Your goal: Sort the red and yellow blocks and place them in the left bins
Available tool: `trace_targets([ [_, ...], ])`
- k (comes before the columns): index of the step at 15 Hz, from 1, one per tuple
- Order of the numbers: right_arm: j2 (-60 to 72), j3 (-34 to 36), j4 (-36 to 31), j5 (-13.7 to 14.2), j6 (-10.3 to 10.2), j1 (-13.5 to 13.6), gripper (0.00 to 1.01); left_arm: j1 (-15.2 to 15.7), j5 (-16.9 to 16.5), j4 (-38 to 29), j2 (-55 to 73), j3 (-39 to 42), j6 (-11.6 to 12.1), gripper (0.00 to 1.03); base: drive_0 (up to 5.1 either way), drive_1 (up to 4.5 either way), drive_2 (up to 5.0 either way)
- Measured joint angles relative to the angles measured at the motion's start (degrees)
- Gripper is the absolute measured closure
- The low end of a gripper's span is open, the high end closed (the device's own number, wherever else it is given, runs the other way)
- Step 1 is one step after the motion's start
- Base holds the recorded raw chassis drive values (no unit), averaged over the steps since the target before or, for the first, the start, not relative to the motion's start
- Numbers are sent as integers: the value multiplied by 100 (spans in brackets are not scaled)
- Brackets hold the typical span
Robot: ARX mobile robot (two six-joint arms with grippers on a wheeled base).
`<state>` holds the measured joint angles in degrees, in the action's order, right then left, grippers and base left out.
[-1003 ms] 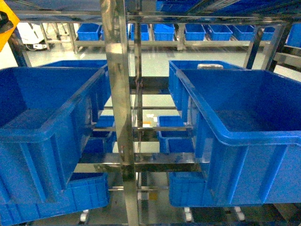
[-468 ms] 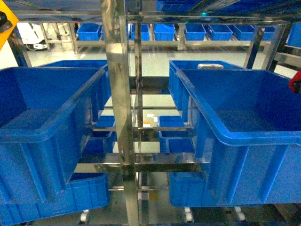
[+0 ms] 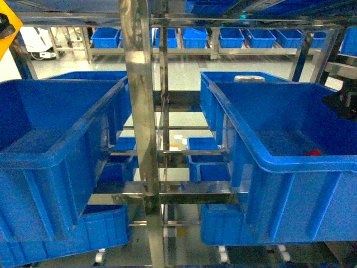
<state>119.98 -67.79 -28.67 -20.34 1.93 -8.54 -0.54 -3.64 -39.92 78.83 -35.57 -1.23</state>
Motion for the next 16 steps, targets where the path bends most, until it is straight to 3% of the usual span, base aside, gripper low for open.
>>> trace_targets([
  [1, -7, 55, -122, 20, -9, 37, 1, 0, 0, 4, 0, 0, -2, 76, 0, 0, 0],
  [4, -219, 516, -608, 321, -68, 114, 3, 0, 2, -2, 0, 0, -2, 76, 0, 0, 0],
  [7, -1335, 1759, -1419, 619, -107, 260, 3, 0, 0, 0, 0, 0, -2, 76, 0, 0, 0],
  [11, -3062, 3497, -1801, 872, -79, 643, 3, 0, 0, 0, 0, 0, -2, 76, 0, 0, 0],
  [12, -3595, 3875, -1604, 927, -87, 745, 3, 0, 0, 0, 0, 0, -2, 76, 0, 0, 0],
  [16, -6183, 4996, -610, 1714, -221, 1117, 3, 0, 0, 0, 0, 0, -2, 76, 0, 0, 0],
])
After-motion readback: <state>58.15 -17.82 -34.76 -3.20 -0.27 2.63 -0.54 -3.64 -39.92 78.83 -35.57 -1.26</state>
